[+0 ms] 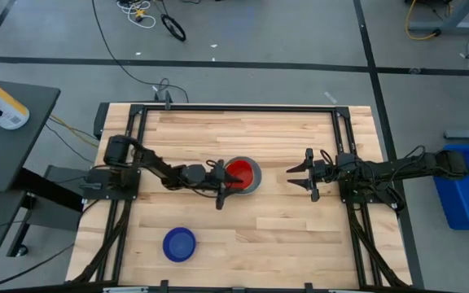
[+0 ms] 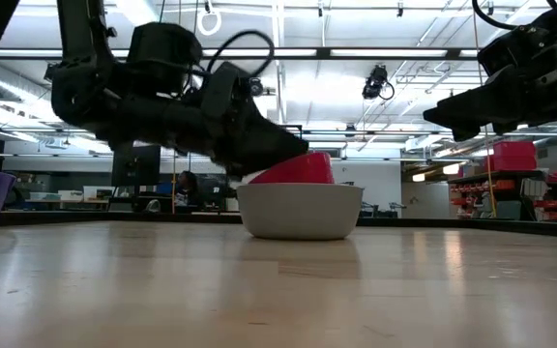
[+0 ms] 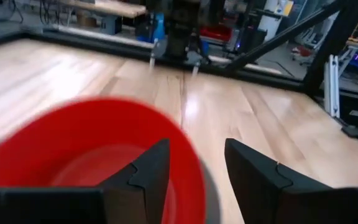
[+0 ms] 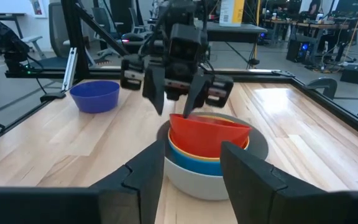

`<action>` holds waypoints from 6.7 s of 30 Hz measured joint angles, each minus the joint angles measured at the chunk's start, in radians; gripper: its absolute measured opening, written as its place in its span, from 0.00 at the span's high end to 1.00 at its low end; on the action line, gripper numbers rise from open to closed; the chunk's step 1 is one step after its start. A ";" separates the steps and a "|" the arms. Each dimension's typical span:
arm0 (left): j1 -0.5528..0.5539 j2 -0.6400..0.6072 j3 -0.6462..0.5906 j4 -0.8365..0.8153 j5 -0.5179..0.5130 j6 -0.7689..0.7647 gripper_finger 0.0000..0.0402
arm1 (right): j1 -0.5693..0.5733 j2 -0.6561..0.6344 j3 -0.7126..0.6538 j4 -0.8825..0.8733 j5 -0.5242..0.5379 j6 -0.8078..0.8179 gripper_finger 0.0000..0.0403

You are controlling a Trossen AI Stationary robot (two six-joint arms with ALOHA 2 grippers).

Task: Nest bowls inside each other
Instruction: Stack the red bowl on the yellow bowl, then stack the blue bowl on the red bowl

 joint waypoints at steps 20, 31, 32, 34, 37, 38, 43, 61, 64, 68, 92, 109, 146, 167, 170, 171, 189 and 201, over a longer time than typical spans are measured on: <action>0.024 -0.148 0.003 -0.091 -0.064 0.146 0.76 | 0.000 0.000 0.000 0.005 0.000 -0.002 0.66; 0.053 -0.146 0.083 -0.202 0.037 0.237 0.99 | 0.000 0.000 0.000 0.006 0.017 -0.011 0.69; 0.058 -0.135 0.097 -0.209 0.043 0.243 0.99 | 0.000 0.000 0.000 0.006 0.017 -0.011 0.69; 0.067 -0.115 0.109 -0.218 0.058 0.246 0.99 | 0.000 0.000 0.000 0.006 0.018 -0.011 0.69; 0.082 -0.070 0.142 -0.210 0.083 0.245 0.99 | 0.000 0.000 0.000 0.006 0.018 -0.011 0.67; 0.087 -0.053 0.154 -0.210 0.091 0.241 0.99 | 0.000 0.000 0.000 0.006 0.017 -0.011 0.67; 0.106 0.017 0.198 -0.196 0.117 0.230 1.00 | 0.000 0.000 0.000 0.006 0.017 -0.011 0.67; 0.131 0.091 0.223 -0.142 0.186 0.178 1.00 | 0.000 0.000 0.000 0.005 0.016 -0.008 0.66; 0.107 0.088 0.222 -0.145 0.196 0.201 1.00 | 0.000 0.000 0.000 0.004 0.016 -0.007 0.65; 0.049 0.035 0.219 -0.247 0.120 0.285 0.99 | 0.000 0.000 0.000 -0.002 0.010 0.014 0.63; -0.408 -0.621 -0.178 -0.755 -0.385 0.046 0.98 | 0.067 0.001 0.000 -0.010 -0.038 0.092 0.49; -0.693 -0.774 -0.176 -1.059 -0.423 -0.281 0.45 | 0.086 0.001 0.000 -0.020 -0.063 0.158 0.39; -0.720 -0.610 -0.176 -1.066 -0.327 -0.511 0.34 | 0.085 0.001 0.000 -0.036 -0.141 0.170 0.47; -0.719 -0.611 -0.220 -1.004 -0.331 -0.557 0.46 | 0.085 0.001 0.000 -0.055 -0.142 0.165 0.58; -0.719 -0.611 -0.220 -1.006 -0.330 -0.564 0.49 | 0.085 0.001 0.000 -0.057 -0.142 0.165 0.60; -0.719 -0.611 -0.220 -1.006 -0.327 -0.566 0.50 | 0.085 0.001 0.000 -0.058 -0.142 0.165 0.61; -0.719 -0.611 -0.220 -1.039 -0.323 -0.605 0.59 | 0.085 0.001 0.000 -0.063 -0.142 0.165 0.67; -0.720 -0.611 -0.220 -1.073 -0.357 -0.549 0.97 | 0.085 0.001 0.000 -0.063 -0.142 0.165 0.63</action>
